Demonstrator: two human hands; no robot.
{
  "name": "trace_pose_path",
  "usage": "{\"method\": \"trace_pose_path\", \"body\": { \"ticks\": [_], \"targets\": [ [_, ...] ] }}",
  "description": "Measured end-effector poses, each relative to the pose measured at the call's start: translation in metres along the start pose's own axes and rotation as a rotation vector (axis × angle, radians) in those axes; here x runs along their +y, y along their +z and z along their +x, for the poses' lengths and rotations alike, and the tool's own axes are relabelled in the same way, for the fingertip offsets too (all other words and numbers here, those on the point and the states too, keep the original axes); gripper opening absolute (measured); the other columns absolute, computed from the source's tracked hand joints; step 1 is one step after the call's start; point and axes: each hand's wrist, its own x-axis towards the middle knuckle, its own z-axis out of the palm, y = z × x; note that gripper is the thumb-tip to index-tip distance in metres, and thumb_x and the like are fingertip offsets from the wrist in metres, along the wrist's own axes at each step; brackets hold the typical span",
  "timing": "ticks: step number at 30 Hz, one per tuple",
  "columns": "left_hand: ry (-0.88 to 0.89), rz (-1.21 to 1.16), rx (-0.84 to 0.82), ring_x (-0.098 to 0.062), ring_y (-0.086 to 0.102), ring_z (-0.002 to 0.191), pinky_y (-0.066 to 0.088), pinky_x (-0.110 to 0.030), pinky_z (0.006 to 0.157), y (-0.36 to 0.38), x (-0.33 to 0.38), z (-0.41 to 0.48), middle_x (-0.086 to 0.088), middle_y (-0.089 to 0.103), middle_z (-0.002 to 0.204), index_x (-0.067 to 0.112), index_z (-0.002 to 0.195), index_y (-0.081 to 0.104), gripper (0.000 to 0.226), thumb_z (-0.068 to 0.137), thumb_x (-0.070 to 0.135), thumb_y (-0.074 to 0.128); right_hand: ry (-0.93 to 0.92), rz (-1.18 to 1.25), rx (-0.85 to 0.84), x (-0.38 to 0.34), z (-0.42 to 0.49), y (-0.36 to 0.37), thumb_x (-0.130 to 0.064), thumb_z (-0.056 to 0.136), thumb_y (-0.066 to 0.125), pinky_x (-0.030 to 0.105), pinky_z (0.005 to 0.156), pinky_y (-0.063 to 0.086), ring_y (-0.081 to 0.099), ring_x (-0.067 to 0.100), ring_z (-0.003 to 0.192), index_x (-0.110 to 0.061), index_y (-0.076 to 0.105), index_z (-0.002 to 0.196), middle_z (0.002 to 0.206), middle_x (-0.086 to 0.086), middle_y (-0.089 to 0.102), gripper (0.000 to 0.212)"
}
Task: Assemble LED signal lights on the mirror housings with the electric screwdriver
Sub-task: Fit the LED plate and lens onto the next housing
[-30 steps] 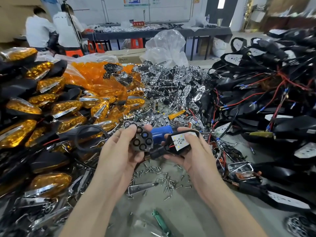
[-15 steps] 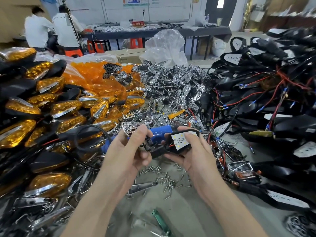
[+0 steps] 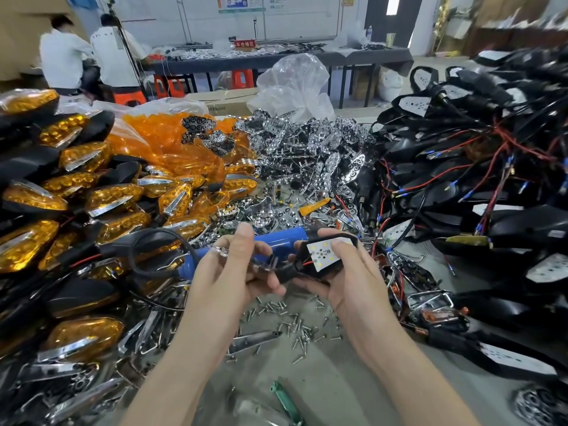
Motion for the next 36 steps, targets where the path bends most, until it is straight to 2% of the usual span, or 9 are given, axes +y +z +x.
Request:
{"method": "trace_pose_path", "body": {
  "ticks": [6,13,18,21,24,26,28,31,36],
  "targets": [
    [0.018,-0.14,-0.016,-0.024,0.073,0.082,0.058,-0.038,0.088,-0.002,-0.008,0.003,-0.004,0.073,0.092,0.018,0.089,0.051,0.017,0.081,0.015,0.066,0.007,0.036,0.03,-0.002,0.002,-0.003,-0.012,0.107,0.041,0.037,0.064,0.062,0.077,0.031,0.091,-0.017,0.068,0.104,0.099,0.018,0.078,0.028],
    [0.145,0.024,-0.008,-0.028,0.073,0.095,0.057,-0.03,0.079,-0.006,-0.008,0.002,-0.002,0.071,0.105,0.021,0.088,0.049,0.025,0.075,0.022,0.069,-0.01,0.041,0.034,0.001,0.003,-0.002,-0.013,0.106,0.044,0.038,0.065,0.062,0.077,0.032,0.091,-0.024,0.075,0.093,0.105,0.02,0.076,0.036],
    [0.187,0.228,-0.018,-0.015,0.072,0.093,0.055,-0.019,0.08,-0.002,-0.01,-0.003,0.002,0.071,0.106,0.022,0.102,0.044,0.018,0.099,0.007,0.052,-0.054,0.015,0.014,0.003,0.003,-0.001,-0.016,0.104,0.047,0.039,0.068,0.062,0.077,0.031,0.092,-0.032,0.077,0.086,0.109,0.02,0.075,0.038],
    [0.245,0.477,-0.112,-0.004,0.065,0.076,0.049,-0.011,0.066,-0.003,-0.01,-0.008,0.021,0.065,0.106,0.046,0.114,0.045,0.031,0.096,0.023,0.055,-0.092,-0.007,0.006,0.003,0.002,-0.002,-0.028,0.09,0.053,0.039,0.071,0.062,0.077,0.03,0.094,-0.034,0.076,0.088,0.109,0.017,0.076,0.024],
    [0.29,0.651,-0.172,0.0,0.053,0.064,0.042,-0.009,0.057,-0.005,-0.01,-0.009,0.034,0.049,0.119,0.069,0.132,0.023,0.062,0.094,0.032,0.055,-0.118,-0.026,-0.014,0.005,0.001,-0.003,-0.021,0.101,0.047,0.04,0.075,0.063,0.076,0.03,0.098,-0.034,0.074,0.091,0.113,0.017,0.074,0.031],
    [0.321,0.678,-0.201,0.005,0.054,0.067,0.041,-0.007,0.057,-0.006,-0.01,-0.01,0.033,0.049,0.124,0.07,0.137,0.009,0.074,0.095,0.032,0.057,-0.139,-0.052,-0.021,0.006,0.0,-0.003,-0.015,0.106,0.043,0.041,0.077,0.063,0.075,0.027,0.099,-0.032,0.072,0.093,0.117,0.016,0.072,0.037],
    [0.319,0.647,-0.211,0.01,0.061,0.093,0.044,-0.004,0.069,-0.006,-0.01,-0.011,0.035,0.051,0.131,0.061,0.142,0.014,0.071,0.093,0.033,0.058,-0.165,-0.088,-0.023,0.006,-0.002,-0.003,-0.016,0.107,0.042,0.04,0.078,0.062,0.075,0.023,0.1,-0.031,0.07,0.096,0.116,0.012,0.072,0.034],
    [0.295,0.65,-0.231,0.014,0.051,0.121,0.038,0.0,0.089,-0.006,-0.008,-0.013,0.037,0.049,0.137,0.05,0.135,0.038,0.055,0.084,0.045,0.059,-0.192,-0.154,-0.047,0.006,-0.005,-0.003,-0.018,0.109,0.041,0.033,0.076,0.062,0.075,0.015,0.095,-0.029,0.068,0.1,0.103,-0.003,0.076,0.03],
    [0.299,0.608,-0.222,0.013,0.061,0.104,0.041,-0.001,0.084,-0.006,-0.001,-0.018,0.034,0.062,0.118,0.044,0.128,0.054,0.046,0.084,0.039,0.064,-0.251,-0.232,-0.048,0.005,-0.008,-0.003,-0.023,0.11,0.041,0.034,0.08,0.062,0.074,0.011,0.097,-0.031,0.065,0.105,0.103,-0.01,0.074,0.026]
  ]
}}
